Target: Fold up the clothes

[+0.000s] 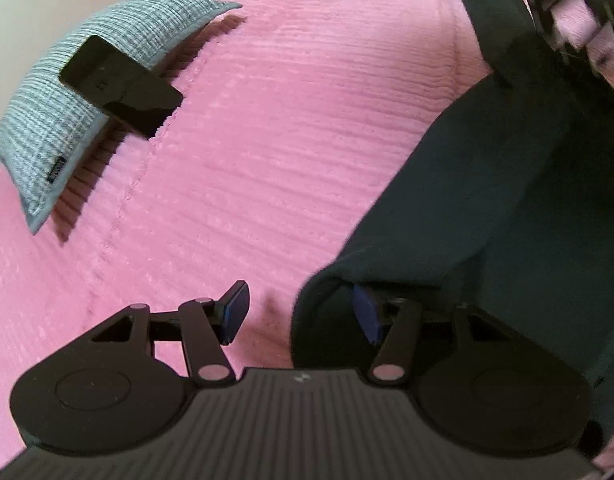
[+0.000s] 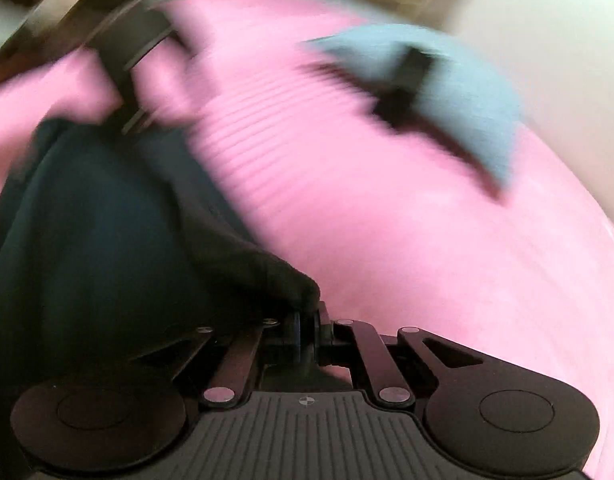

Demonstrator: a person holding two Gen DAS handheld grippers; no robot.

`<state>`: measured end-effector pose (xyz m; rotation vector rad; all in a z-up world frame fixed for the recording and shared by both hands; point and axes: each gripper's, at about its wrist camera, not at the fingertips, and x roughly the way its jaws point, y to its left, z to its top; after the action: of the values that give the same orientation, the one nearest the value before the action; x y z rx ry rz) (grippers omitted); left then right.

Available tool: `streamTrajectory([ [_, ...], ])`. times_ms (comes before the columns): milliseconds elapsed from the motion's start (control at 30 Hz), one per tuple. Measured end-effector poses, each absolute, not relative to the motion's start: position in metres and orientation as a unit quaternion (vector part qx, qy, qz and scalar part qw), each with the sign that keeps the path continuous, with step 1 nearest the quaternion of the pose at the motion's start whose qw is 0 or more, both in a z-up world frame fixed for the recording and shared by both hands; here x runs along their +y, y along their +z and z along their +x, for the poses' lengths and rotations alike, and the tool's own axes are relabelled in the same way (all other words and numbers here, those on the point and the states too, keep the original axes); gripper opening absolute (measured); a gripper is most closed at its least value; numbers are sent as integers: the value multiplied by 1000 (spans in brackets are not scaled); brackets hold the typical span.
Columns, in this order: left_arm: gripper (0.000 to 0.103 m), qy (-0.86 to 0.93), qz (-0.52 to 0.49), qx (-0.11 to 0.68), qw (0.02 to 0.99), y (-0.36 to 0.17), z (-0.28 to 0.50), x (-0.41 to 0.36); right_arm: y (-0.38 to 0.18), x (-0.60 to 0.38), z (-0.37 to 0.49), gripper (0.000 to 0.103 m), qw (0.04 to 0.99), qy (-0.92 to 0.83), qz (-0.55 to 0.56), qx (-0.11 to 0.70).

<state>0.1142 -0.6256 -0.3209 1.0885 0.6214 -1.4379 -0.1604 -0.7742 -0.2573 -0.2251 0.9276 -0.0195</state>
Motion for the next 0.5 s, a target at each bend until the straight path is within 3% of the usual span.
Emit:
streamTrajectory([
  [33, 48, -618, 457, 277, 577, -324, 117, -630, -250, -782, -153, 3, 892, -24, -106, 439],
  [133, 4, -623, 417, 313, 584, -325, 127, -639, -235, -802, -123, 3, 895, -46, -111, 430],
  [400, 2, -557, 326, 361, 673, -271, 194, -652, -192, -852, -31, 3, 903, -58, -124, 406],
  [500, 3, -524, 299, 371, 706, -249, 223, -657, -210, -878, 17, 4, 903, -71, -100, 412],
])
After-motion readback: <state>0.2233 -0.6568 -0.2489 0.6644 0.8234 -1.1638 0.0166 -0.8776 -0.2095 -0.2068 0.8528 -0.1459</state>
